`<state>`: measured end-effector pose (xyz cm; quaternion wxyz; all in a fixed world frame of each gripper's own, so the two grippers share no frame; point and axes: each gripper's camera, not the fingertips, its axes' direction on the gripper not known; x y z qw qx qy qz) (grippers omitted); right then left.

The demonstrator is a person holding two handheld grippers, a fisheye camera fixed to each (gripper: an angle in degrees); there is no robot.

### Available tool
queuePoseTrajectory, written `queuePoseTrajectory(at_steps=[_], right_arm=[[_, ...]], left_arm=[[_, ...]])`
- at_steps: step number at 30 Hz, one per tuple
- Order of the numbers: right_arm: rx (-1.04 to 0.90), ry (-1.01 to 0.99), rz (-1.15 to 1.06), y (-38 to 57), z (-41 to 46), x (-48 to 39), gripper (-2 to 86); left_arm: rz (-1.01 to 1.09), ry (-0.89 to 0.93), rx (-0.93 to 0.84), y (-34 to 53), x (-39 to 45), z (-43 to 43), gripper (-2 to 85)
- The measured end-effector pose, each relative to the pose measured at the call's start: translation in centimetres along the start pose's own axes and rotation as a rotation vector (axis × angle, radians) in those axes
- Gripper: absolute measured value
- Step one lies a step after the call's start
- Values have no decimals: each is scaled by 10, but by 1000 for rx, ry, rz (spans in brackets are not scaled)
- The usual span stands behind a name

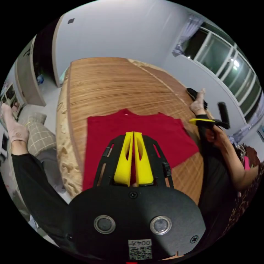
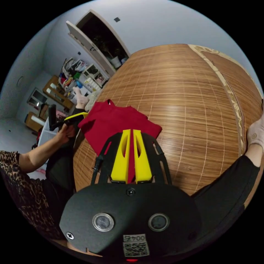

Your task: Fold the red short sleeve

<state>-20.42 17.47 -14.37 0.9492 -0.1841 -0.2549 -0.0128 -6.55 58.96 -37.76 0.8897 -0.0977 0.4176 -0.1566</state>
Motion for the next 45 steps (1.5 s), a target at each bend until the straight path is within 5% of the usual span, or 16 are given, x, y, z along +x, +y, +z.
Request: queuePoseTrajectory(at_steps=[5, 17, 28, 45], right_arm=[[-62, 58, -8, -1, 3, 1, 50], [29, -84, 377, 7, 23, 51, 72], [52, 20, -72, 3, 32, -46, -5], [110, -156, -24, 13, 46, -57, 2]], left_arm=[[131, 25, -52, 11, 69, 36, 6], [186, -43, -152, -2, 126, 118, 8], [107, 42, -145, -2, 130, 142, 8], [97, 50, -140, -1, 141, 155, 7]])
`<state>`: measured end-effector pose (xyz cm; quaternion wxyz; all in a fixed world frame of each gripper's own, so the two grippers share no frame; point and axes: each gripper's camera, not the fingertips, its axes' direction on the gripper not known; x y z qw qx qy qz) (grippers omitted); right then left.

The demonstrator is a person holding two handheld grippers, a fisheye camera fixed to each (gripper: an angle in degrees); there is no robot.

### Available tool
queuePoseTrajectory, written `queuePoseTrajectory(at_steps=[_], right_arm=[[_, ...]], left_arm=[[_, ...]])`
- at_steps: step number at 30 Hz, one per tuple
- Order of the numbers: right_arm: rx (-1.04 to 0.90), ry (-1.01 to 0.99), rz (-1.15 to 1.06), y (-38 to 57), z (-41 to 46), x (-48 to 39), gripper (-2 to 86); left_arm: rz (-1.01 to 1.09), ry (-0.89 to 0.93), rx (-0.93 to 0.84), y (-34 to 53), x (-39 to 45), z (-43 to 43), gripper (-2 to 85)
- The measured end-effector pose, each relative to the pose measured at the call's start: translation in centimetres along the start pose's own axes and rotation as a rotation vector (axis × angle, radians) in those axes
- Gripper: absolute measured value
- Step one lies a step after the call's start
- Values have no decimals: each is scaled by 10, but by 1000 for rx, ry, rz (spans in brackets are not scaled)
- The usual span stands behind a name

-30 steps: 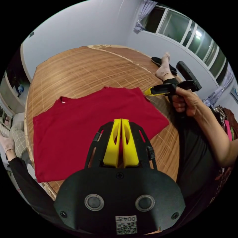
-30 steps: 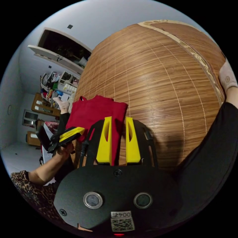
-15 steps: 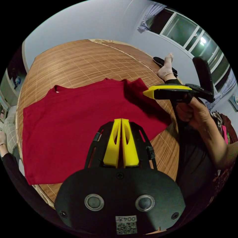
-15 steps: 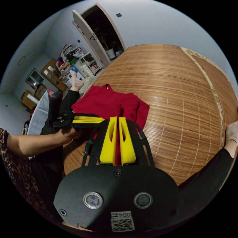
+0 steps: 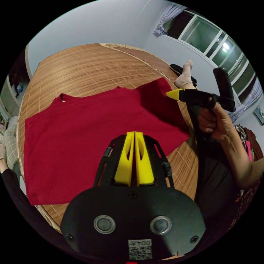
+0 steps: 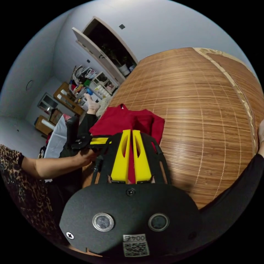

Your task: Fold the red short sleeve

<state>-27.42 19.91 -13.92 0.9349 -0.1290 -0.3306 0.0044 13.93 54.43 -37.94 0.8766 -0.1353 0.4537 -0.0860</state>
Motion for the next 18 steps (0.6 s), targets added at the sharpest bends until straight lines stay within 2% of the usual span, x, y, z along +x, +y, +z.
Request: queuePoseTrajectory(at_steps=[2, 5, 7, 10, 13, 18], right_arm=[[-40, 19, -43, -1, 10, -10, 4], [-34, 173, -18, -3, 16, -14, 9], [34, 391, 166, 0, 10, 1, 17], [180, 450, 279, 8, -6, 7, 41], [226, 394, 165, 9, -1, -14, 58], [56, 398, -55, 1, 53, -50, 72]], left_arm=[[-1, 2, 0, 0, 0, 0, 7], [-3, 6, 0, 0, 0, -1, 7], [-3, 8, 0, 1, 0, -2, 6], [-5, 11, 0, 1, -1, -3, 6], [-7, 16, 0, 2, -3, -6, 6], [-3, 7, 1, 4, -4, -12, 7]])
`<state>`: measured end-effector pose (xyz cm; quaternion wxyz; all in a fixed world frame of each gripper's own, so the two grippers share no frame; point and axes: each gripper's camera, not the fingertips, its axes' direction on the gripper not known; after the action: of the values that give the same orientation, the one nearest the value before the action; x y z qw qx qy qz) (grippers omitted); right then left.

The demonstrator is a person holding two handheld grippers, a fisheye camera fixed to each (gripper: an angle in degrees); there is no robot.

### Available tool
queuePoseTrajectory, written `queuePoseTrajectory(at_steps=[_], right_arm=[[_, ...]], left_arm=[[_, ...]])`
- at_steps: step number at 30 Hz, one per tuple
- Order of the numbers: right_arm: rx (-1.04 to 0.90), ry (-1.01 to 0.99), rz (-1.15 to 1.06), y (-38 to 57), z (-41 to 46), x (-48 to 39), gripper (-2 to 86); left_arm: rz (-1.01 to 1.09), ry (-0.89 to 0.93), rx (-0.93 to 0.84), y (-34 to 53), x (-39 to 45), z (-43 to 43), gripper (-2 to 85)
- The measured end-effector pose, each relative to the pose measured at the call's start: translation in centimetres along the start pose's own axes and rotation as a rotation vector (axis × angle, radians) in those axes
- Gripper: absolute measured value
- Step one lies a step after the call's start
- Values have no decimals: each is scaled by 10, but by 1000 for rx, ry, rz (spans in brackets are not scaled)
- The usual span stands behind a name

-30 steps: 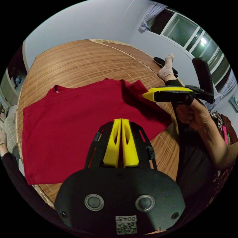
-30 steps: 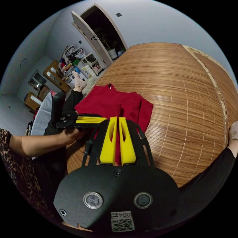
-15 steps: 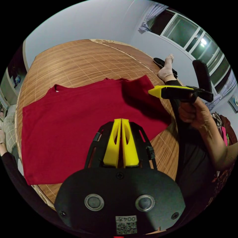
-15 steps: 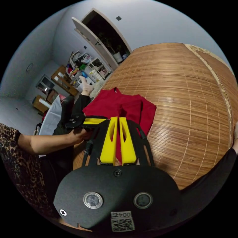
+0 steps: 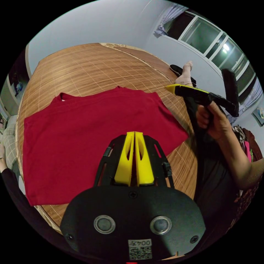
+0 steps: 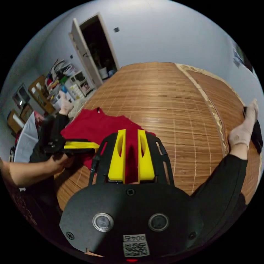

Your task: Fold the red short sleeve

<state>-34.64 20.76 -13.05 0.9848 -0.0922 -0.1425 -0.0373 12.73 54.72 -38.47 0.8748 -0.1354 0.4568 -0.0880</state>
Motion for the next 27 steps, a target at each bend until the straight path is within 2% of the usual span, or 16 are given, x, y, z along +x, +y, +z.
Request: queuePoseTrajectory(at_steps=[4, 8, 13, 18, 27], right_arm=[[-68, 90, -166, 0, 29, -39, 61], [-90, 96, -194, 3, 44, -51, 56], [-109, 113, -210, 3, 59, -57, 60], [-133, 121, -214, 6, 76, -58, 65], [-119, -2, -127, 6, 82, -30, 64]], left_arm=[[22, -18, 14, 2, 2, -13, 10], [42, -137, 111, 10, -7, -44, 13], [-183, -231, 177, 19, -81, -86, 13], [-236, -326, 120, 21, -121, -98, 12], [-292, -265, 122, 35, -152, -124, 14]])
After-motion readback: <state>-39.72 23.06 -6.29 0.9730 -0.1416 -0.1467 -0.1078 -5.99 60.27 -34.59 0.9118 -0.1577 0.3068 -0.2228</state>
